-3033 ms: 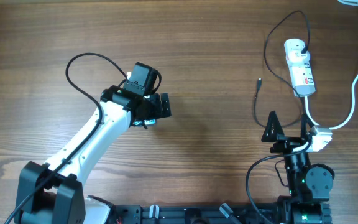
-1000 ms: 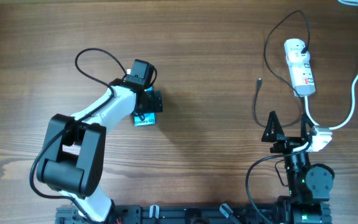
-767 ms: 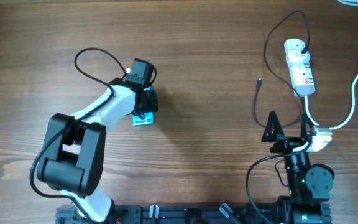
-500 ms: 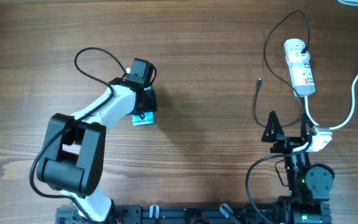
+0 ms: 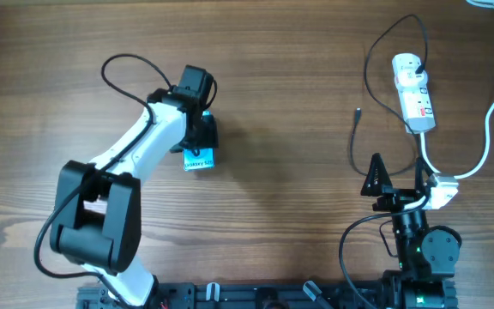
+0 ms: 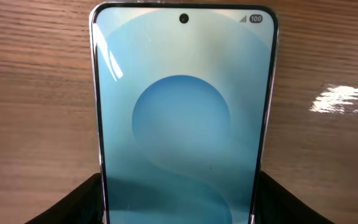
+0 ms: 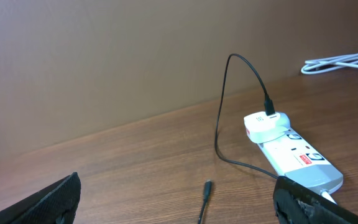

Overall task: Plug charger to phone and switch on socket
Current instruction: 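Grasp the phone's long edge with the left gripper and lift, then rotate the held phone upright with the left gripper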

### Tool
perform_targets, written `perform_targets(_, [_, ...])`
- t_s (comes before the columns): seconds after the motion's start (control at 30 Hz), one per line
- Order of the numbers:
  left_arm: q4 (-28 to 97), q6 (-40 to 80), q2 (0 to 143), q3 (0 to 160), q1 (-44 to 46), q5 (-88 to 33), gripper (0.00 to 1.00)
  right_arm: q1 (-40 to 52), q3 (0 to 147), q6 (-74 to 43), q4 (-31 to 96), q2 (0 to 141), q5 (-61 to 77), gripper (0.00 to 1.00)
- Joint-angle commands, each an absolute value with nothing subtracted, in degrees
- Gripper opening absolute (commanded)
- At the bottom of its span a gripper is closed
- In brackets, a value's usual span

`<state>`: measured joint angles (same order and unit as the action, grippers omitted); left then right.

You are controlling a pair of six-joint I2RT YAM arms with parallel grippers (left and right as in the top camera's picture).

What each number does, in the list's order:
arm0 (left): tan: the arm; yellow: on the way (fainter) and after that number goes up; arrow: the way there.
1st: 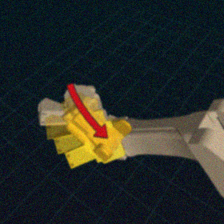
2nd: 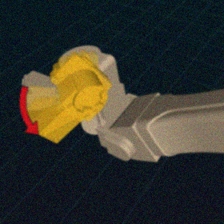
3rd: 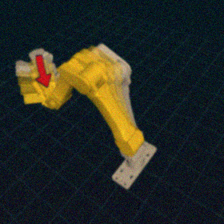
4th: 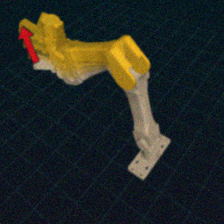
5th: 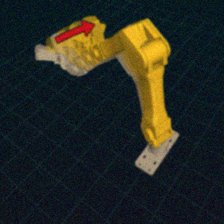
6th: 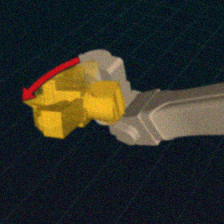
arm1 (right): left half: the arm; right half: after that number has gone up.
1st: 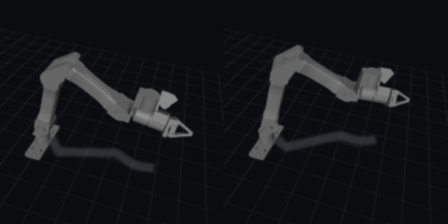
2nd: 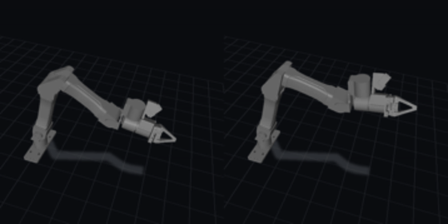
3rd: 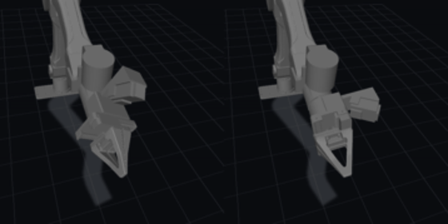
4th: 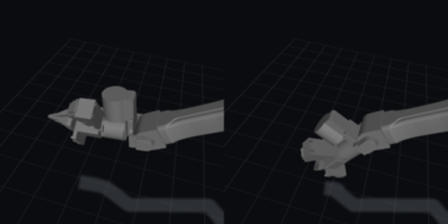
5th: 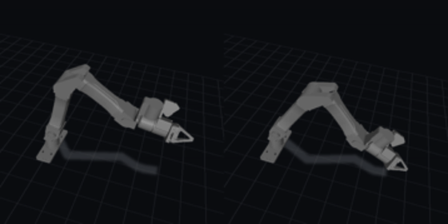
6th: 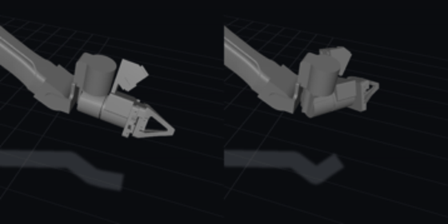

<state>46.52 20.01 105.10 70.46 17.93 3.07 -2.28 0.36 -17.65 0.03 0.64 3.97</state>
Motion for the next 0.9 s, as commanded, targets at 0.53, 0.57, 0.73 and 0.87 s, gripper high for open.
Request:
perform_targets(0.53, [61.8, 36.5, 93.6, 79.9, 17.8, -11.0, 0.48, -2.4, 0.3, -16.7, -0.1, 0.4, 3.0, 1.0])
perform_targets(0.57, [62.6, 36.5, 93.4, 80.0, 17.8, -12.4, 0.48, -2.4, 0.3, -16.7, -0.1, 0.4, 3.0, 1.0])
perform_targets(0.73, [67.0, 36.5, 93.1, 80.0, 15.9, -23.3, 0.46, -2.4, 0.3, -16.7, -0.1, 0.4, 3.0, 1.0])
perform_targets(0.87, [70.4, 36.4, 93.1, 80.0, 13.3, -30.7, 0.43, -2.4, 0.3, -16.7, -0.1, 0.4, 3.0, 1.0])
